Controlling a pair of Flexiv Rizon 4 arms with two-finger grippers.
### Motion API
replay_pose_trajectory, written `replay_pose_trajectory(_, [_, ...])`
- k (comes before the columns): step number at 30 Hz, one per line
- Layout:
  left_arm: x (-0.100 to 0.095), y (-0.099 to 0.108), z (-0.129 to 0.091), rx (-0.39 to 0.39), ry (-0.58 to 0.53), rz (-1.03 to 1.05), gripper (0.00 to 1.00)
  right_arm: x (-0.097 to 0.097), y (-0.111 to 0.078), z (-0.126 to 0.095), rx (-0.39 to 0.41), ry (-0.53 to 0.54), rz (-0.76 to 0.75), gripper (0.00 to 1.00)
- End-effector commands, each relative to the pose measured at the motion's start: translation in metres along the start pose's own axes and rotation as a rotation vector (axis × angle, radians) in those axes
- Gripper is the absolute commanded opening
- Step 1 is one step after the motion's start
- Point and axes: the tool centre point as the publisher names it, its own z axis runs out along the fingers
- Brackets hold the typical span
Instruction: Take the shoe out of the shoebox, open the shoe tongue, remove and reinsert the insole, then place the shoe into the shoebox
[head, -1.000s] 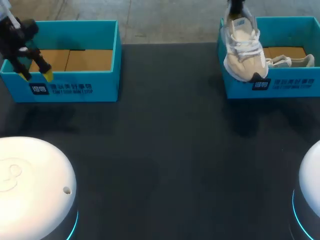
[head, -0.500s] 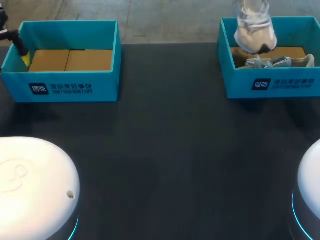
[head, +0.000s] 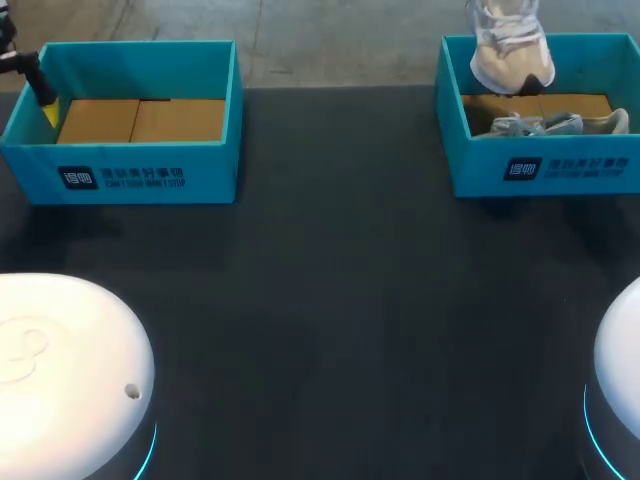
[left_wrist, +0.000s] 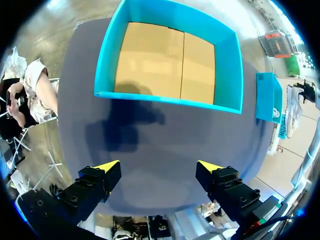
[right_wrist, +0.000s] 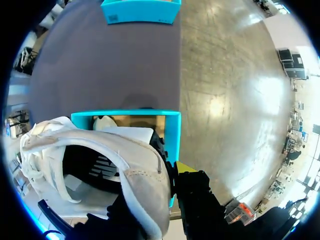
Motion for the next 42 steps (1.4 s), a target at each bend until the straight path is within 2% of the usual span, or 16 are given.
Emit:
replay_pose_trajectory(1, [0.0, 0.001, 0.0, 0.002, -0.002, -0.001, 1.0, -0.006, -0.024, 0.013, -0.001, 0.059, 0.18, 0.0])
replay_pose_trajectory(6, [0.0, 0.001, 0.0, 0.002, -0.002, -0.001, 1.0, -0.007, -0.066, 0.029, -0.005, 0.096, 0.457, 0.0])
replay_pose_trajectory(7, [0.0, 0.001, 0.0, 0.002, -0.002, -0.001, 1.0, -0.007, -0.075, 0.032, 0.022, 0.101, 0.524, 0.0])
replay_pose_trajectory(10, [0.0, 0.001, 0.0, 0.002, -0.002, -0.001, 1.0, -0.005, -0.096, 0.036, 0.029, 0.11, 0.692, 0.0])
replay_pose_trajectory(11, [0.0, 0.001, 0.0, 0.002, -0.002, -0.001, 1.0, -0.003, -0.101, 0.037, 0.007, 0.108, 0.731, 0.0])
replay_pose_trajectory(14, [0.0, 0.001, 0.0, 0.002, -0.002, -0.001, 1.0, 0.002, -0.112, 0.04, 0.003, 0.12, 0.895, 0.0])
replay_pose_trajectory(16, [0.0, 0.001, 0.0, 0.002, -0.002, -0.001, 1.0, 0.007, -0.123, 0.046, 0.032, 0.159, 1.057, 0.0])
replay_pose_trajectory(30, [0.0, 0.001, 0.0, 0.002, -0.002, -0.001, 1.0, 0.007, -0.123, 0.046, 0.032, 0.159, 1.057, 0.0])
replay_pose_trajectory(32, [0.002, -0.001, 0.001, 0.019, -0.043, -0.022, 1.0, 0.007, -0.124, 0.049, 0.051, 0.166, 1.091, 0.0])
replay_pose_trajectory(34, [0.002, -0.001, 0.0, 0.05, -0.075, -0.033, 1.0, 0.007, -0.132, 0.055, 0.03, 0.205, 1.163, 0.0])
replay_pose_trajectory(36, [0.002, 0.001, -0.002, 0.093, -0.105, -0.024, 1.0, 0.008, -0.142, 0.061, 0.057, 0.219, 1.245, 0.0])
replay_pose_trajectory(37, [0.001, 0.001, -0.002, 0.105, -0.113, -0.004, 1.0, 0.009, -0.148, 0.064, 0.044, 0.241, 1.272, 0.0])
replay_pose_trajectory(42, [-0.001, -0.001, -0.006, 0.128, -0.134, 0.048, 1.0, 0.015, -0.17, 0.07, 0.051, 0.283, 1.414, 0.0])
